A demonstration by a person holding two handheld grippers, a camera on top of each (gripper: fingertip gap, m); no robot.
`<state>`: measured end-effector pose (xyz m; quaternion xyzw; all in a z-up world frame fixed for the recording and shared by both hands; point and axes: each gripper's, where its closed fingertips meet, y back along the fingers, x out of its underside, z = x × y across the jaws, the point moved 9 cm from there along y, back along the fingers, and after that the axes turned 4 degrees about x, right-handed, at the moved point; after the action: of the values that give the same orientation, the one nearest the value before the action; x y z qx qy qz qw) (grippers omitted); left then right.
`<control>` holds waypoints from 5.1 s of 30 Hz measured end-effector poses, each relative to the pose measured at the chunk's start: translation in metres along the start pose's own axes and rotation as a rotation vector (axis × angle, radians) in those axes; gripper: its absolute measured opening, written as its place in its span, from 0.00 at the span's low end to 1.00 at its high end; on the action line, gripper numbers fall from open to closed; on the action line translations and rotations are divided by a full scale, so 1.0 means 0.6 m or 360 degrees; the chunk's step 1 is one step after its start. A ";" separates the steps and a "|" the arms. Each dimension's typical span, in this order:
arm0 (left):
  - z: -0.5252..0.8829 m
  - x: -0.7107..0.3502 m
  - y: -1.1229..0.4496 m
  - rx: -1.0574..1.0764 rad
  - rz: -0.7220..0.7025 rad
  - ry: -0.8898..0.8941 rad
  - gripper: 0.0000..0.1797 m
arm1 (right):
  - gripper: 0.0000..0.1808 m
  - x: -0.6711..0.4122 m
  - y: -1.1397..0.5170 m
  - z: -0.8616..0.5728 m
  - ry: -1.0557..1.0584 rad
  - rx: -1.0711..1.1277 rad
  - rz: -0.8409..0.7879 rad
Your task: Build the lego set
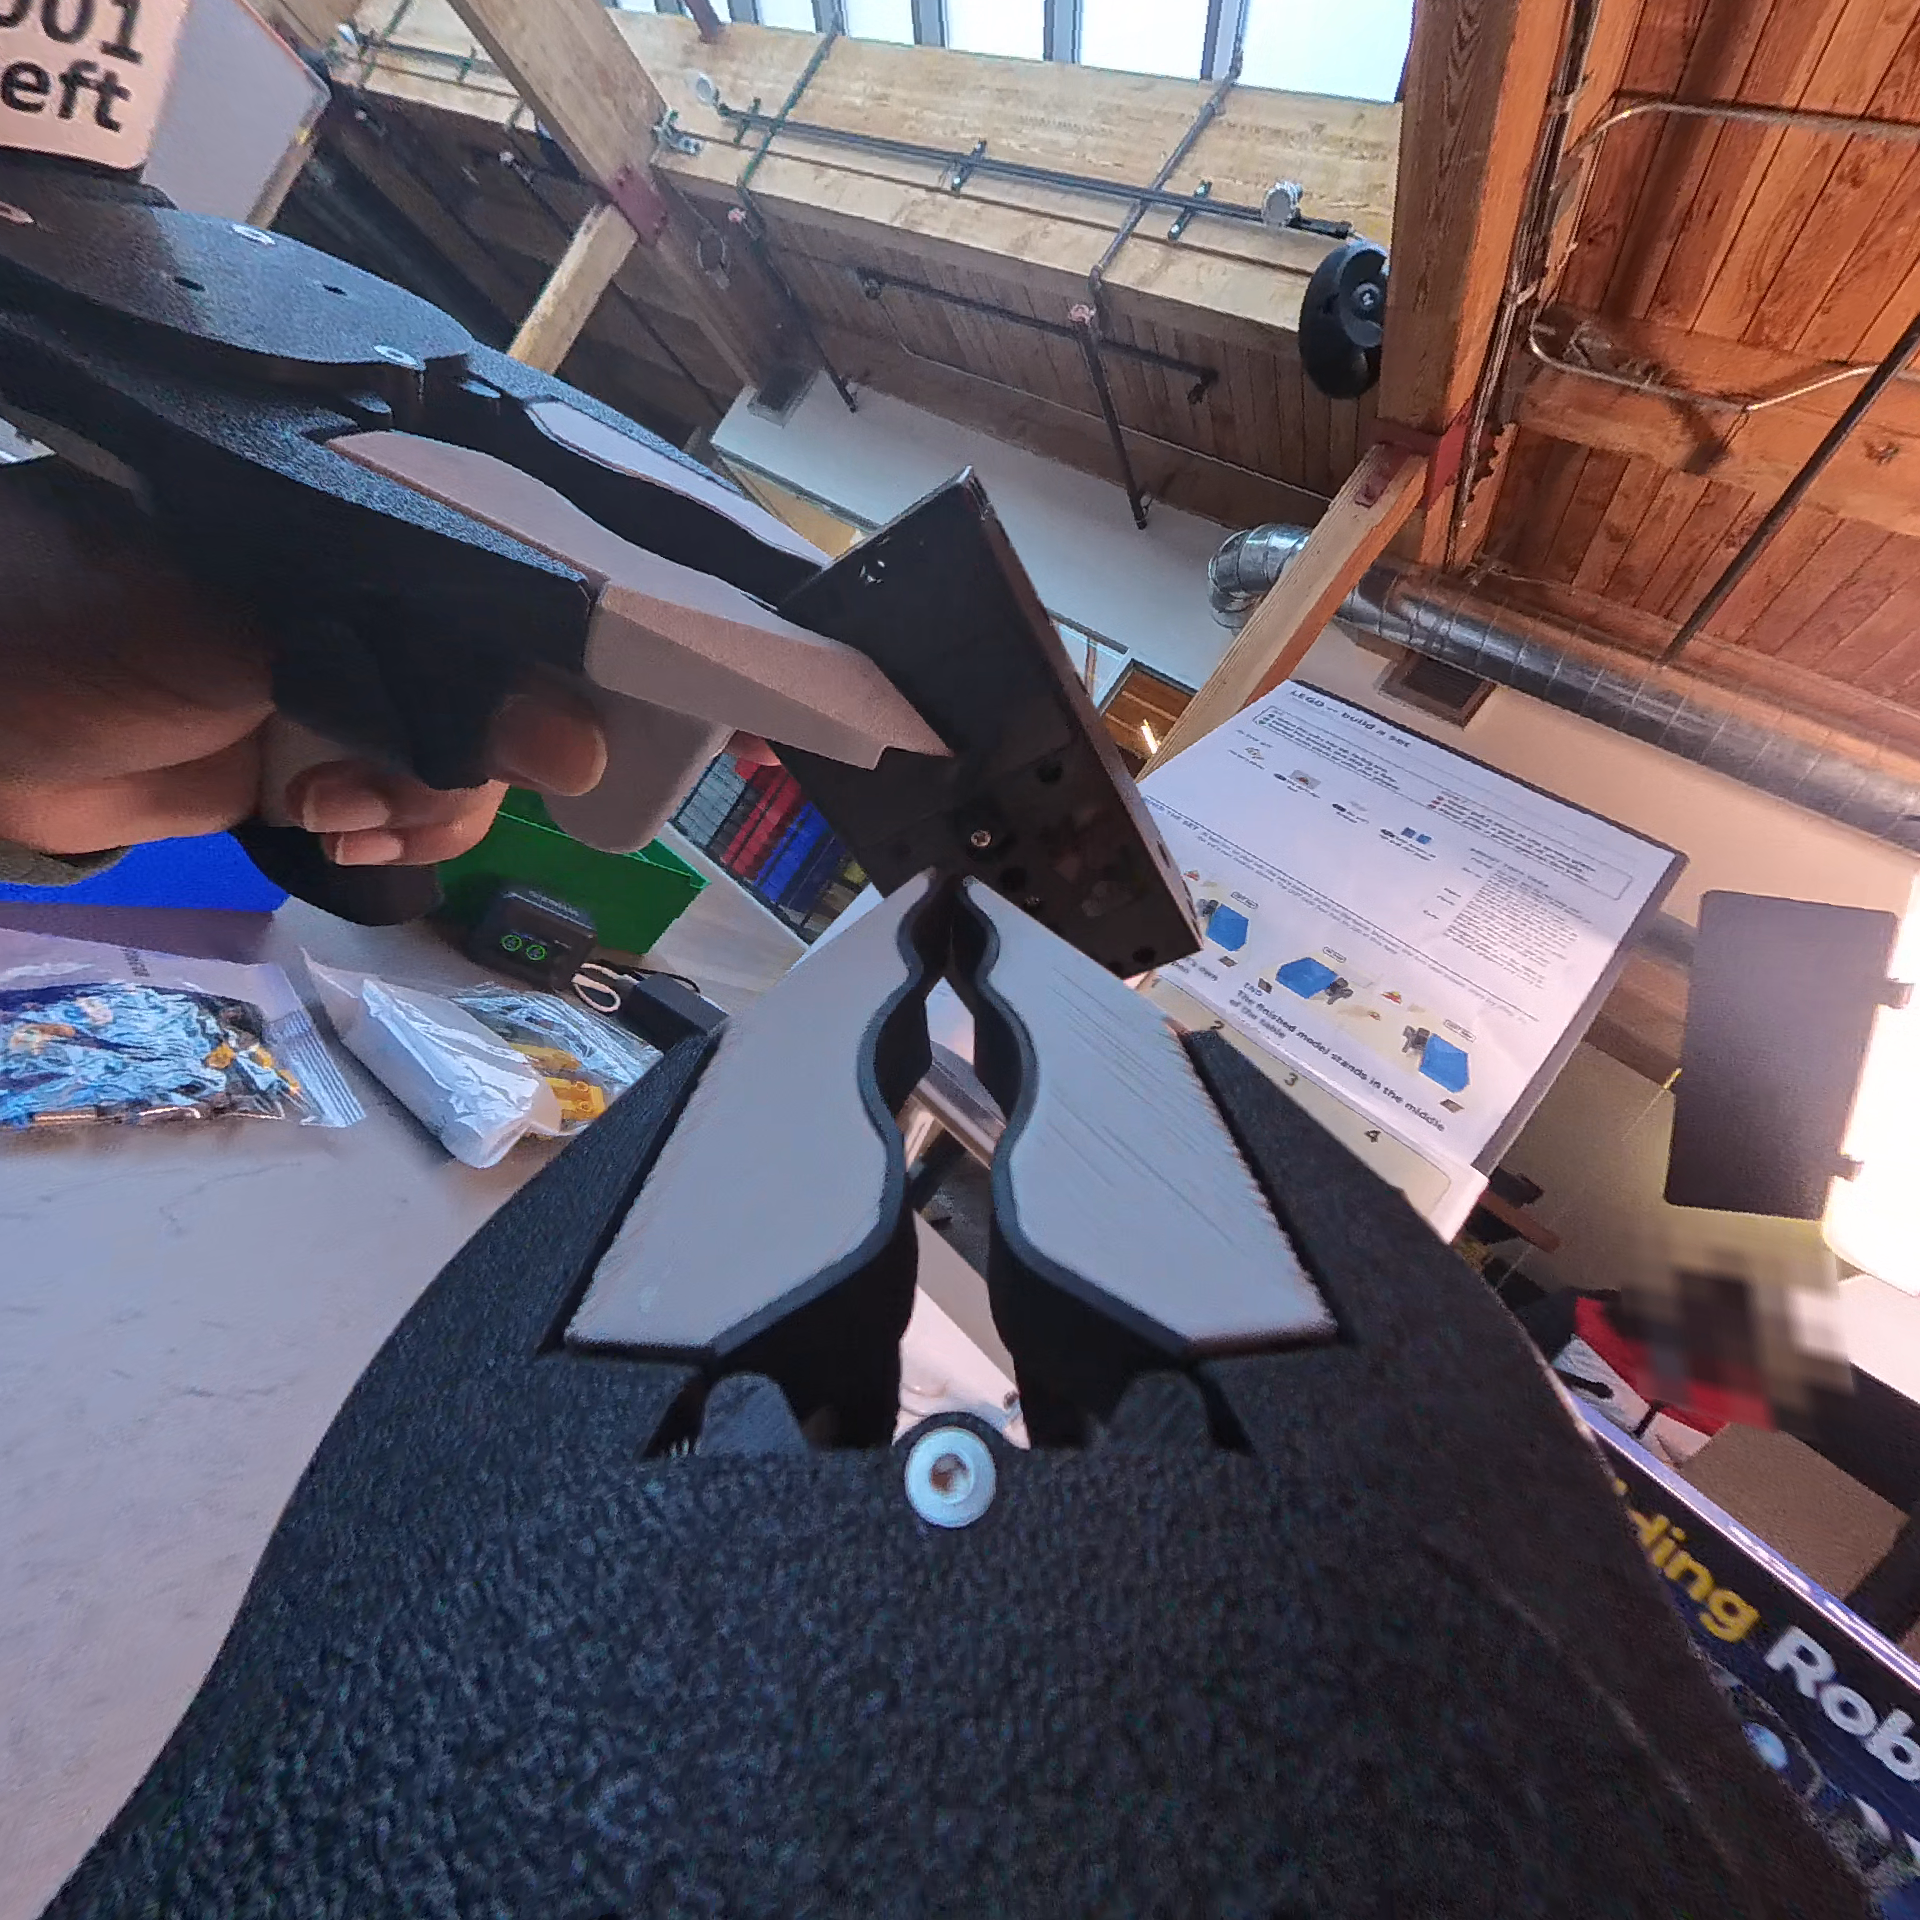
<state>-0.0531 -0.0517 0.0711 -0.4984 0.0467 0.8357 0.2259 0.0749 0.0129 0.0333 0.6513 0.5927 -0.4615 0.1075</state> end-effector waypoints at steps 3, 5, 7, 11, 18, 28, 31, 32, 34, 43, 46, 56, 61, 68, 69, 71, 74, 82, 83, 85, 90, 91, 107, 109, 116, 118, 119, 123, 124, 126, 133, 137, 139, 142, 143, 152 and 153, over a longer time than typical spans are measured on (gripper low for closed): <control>-0.001 0.002 0.001 0.0011 0.0000 0.0002 0.14 | 0.00 -0.002 -0.005 0.000 -0.0074 0.0005 0.0002; -0.004 0.003 0.000 0.0017 0.0001 -0.0007 0.14 | 0.02 -0.003 -0.008 0.000 -0.0117 -0.0003 0.0014; -0.007 0.003 -0.001 0.0028 -0.0003 -0.0004 0.14 | 0.04 -0.004 -0.009 -0.003 -0.0148 0.0008 0.0020; -0.013 0.004 -0.003 0.0039 -0.0007 0.0001 0.14 | 0.03 -0.002 -0.010 -0.004 -0.0157 0.0014 0.0042; -0.015 0.003 -0.004 0.0029 -0.0020 0.0067 0.14 | 0.01 -0.002 -0.009 -0.005 -0.0152 0.0038 0.0045; -0.020 -0.003 -0.003 0.0006 -0.0082 0.0178 0.14 | 0.00 -0.008 -0.006 -0.004 -0.0228 0.0074 0.0001; -0.021 -0.004 -0.004 -0.0002 -0.0070 0.0167 0.14 | 0.00 -0.008 -0.005 -0.006 -0.0218 0.0062 0.0004; -0.020 -0.003 -0.004 0.0000 -0.0068 0.0168 0.14 | 0.00 -0.007 -0.004 -0.006 -0.0204 0.0056 0.0007; -0.020 -0.002 -0.004 0.0001 -0.0059 0.0165 0.14 | 0.00 -0.006 -0.004 -0.007 -0.0172 0.0044 0.0014; -0.018 0.004 -0.004 0.0029 -0.0009 0.0185 0.14 | 0.00 0.000 -0.002 -0.008 0.0087 -0.0001 0.0027; -0.018 0.005 -0.005 0.0041 -0.0001 0.0194 0.14 | 0.00 0.000 0.000 -0.005 0.0238 0.0017 0.0001; -0.007 0.023 -0.005 0.0031 0.0042 0.0242 0.14 | 0.05 0.021 -0.003 -0.012 -0.0116 -0.0023 0.0042; 0.021 0.078 -0.001 0.0171 0.0134 0.0809 0.14 | 0.31 0.061 -0.001 -0.047 -0.0335 -0.0239 0.0242; 0.004 0.164 0.025 0.0304 0.0225 0.1405 0.14 | 0.45 0.116 -0.002 0.043 0.0193 -0.0503 0.0462; -0.003 0.173 0.029 0.0319 0.0228 0.1488 0.14 | 0.44 0.121 -0.005 0.056 0.0232 -0.0526 0.0473; -0.015 0.192 0.037 0.0319 0.0246 0.1639 0.14 | 0.34 0.133 -0.009 0.074 0.0257 -0.0573 0.0533; -0.029 0.228 0.054 0.0402 0.0286 0.1851 0.16 | 0.34 0.144 -0.005 0.084 0.0157 -0.0814 0.0637; -0.056 0.268 0.078 0.0800 0.0625 0.1240 0.32 | 0.33 0.182 0.043 0.107 -0.0302 -0.1561 0.0956; -0.066 0.271 0.078 0.0865 0.0673 0.1178 0.33 | 0.33 0.187 0.049 0.114 -0.0312 -0.1640 0.0997; -0.087 0.278 0.077 0.0964 0.0756 0.1079 0.36 | 0.06 0.190 0.060 0.124 -0.0339 -0.1777 0.1001; -0.123 0.287 0.068 0.1023 0.0949 0.0744 0.38 | 0.00 0.187 0.059 0.108 -0.0300 -0.1726 0.0988; -0.123 0.289 0.066 0.0991 0.0965 0.0669 0.38 | 0.02 0.185 0.058 0.104 -0.0335 -0.1709 0.0975; -0.071 0.350 0.002 0.0849 0.1381 0.0445 0.38 | 0.20 0.250 0.101 0.053 -0.0307 -0.1654 0.1637; -0.091 0.336 0.007 0.0840 0.1393 0.0449 0.38 | 0.19 0.257 0.108 0.052 -0.0284 -0.1666 0.1717; -0.143 0.307 0.005 0.0670 0.1466 0.0509 0.38 | 0.06 0.268 0.107 0.045 -0.0375 -0.1694 0.1668; -0.141 0.311 0.000 0.0612 0.1452 0.0519 0.38 | 0.05 0.275 0.104 0.035 -0.0343 -0.1656 0.1686; -0.137 0.314 -0.001 0.0578 0.1449 0.0522 0.38 | 0.05 0.279 0.101 0.027 -0.0307 -0.1629 0.1697; -0.121 0.327 -0.007 0.0464 0.1445 0.0551 0.37 | 0.04 0.262 0.057 -0.016 -0.0349 -0.1536 0.1601; -0.118 0.329 -0.008 0.0442 0.1446 0.0564 0.38 | 0.04 0.255 0.043 -0.026 -0.0347 -0.1517 0.1574; -0.115 0.331 -0.009 0.0440 0.1453 0.0585 0.37 | 0.04 0.240 0.015 -0.039 -0.0338 -0.1512 0.1532; -0.040 0.260 -0.014 0.0663 0.1085 0.0504 0.36 | 0.04 0.204 -0.046 -0.032 -0.0275 -0.1673 0.1462; -0.031 0.241 -0.049 0.1024 0.1029 0.0112 0.22 | 0.04 0.196 -0.054 -0.016 -0.0248 -0.1733 0.1379; -0.033 0.245 -0.064 0.1041 0.1053 -0.0026 0.11 | 0.04 0.190 -0.046 -0.016 -0.0271 -0.1769 0.1335; -0.046 0.251 -0.061 0.1088 0.1004 -0.0048 0.00 | 0.04 0.174 -0.045 -0.021 -0.0355 -0.1791 0.1196; -0.049 0.253 -0.057 0.1088 0.0964 -0.0009 0.00 | 0.04 0.170 -0.047 -0.023 -0.0356 -0.1775 0.1154; -0.009 0.269 -0.043 0.1013 0.0399 0.0840 0.00 | 0.12 0.159 -0.091 -0.031 -0.0596 -0.1423 0.0756; -0.007 0.270 -0.044 0.0986 0.0367 0.0878 0.00 | 0.14 0.161 -0.094 -0.028 -0.0637 -0.1413 0.0747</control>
<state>-0.1037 0.0242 -0.0654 -0.6032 0.4095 0.6375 0.2489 0.0209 0.1049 -0.0050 0.5576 0.5373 -0.2453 0.5832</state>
